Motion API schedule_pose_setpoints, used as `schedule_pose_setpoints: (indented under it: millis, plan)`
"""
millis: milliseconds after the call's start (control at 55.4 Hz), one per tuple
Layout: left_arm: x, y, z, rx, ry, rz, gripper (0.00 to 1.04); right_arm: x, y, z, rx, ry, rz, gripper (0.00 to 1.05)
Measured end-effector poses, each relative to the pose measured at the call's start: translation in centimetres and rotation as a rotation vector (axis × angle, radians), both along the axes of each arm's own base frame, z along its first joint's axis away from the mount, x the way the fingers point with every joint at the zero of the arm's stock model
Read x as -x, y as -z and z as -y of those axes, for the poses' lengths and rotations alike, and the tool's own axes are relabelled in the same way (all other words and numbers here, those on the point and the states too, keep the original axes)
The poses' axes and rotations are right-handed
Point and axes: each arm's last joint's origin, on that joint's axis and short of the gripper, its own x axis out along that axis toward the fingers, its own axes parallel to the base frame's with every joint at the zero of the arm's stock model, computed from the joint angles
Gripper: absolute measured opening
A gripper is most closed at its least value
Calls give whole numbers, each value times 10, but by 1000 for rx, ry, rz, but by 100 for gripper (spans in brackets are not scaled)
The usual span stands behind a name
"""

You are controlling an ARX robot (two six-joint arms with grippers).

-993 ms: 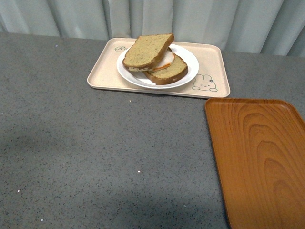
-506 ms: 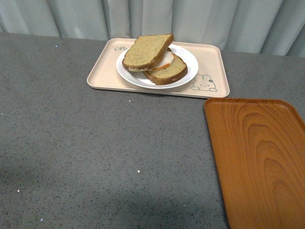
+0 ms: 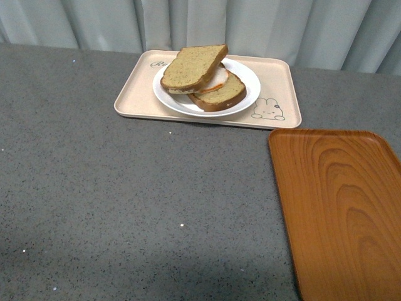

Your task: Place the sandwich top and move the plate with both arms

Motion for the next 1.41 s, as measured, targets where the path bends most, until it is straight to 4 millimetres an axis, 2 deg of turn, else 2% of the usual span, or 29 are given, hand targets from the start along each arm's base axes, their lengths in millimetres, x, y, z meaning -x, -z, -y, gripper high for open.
schedule_pose_setpoints:
  millis: [596, 1408]
  plan:
    - [24, -7, 0, 0, 0, 24, 4, 0, 0, 0, 0, 0, 0, 96]
    - [46, -4, 0, -1, 0, 18, 4, 0, 0, 0, 0, 0, 0, 96]
